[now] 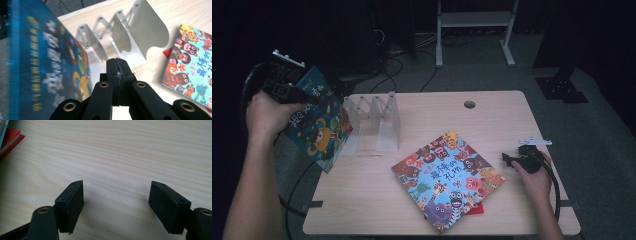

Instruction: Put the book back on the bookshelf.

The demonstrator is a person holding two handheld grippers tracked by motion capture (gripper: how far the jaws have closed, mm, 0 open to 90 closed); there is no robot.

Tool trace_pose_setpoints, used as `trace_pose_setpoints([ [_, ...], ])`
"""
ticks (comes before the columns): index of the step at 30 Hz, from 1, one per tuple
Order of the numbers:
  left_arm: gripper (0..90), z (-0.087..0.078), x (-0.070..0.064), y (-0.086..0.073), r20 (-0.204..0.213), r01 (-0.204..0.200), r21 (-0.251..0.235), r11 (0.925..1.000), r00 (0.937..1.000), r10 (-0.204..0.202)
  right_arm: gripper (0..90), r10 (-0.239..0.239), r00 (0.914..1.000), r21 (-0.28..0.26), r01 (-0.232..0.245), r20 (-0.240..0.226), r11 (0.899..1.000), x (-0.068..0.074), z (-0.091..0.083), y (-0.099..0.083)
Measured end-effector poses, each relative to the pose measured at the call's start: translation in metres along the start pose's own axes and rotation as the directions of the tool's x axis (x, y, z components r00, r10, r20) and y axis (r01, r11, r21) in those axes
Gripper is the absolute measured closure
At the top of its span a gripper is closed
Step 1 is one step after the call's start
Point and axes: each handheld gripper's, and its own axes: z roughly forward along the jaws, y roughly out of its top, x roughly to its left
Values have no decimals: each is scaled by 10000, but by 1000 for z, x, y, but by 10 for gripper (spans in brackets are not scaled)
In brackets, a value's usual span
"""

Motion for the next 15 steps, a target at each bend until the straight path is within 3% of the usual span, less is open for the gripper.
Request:
trace_pose_setpoints([
  [9, 829, 29, -25, -22, 464, -706, 149, 9974, 9965, 698, 272, -1, 10000, -4, 1, -2, 10000, 0, 0, 0],
  [15, 757, 50, -41, -36, 684, -876, 31, 9962, 9938, 872, 272, -7, 10000, -3, 7, 0, 10000, 0, 0, 0],
])
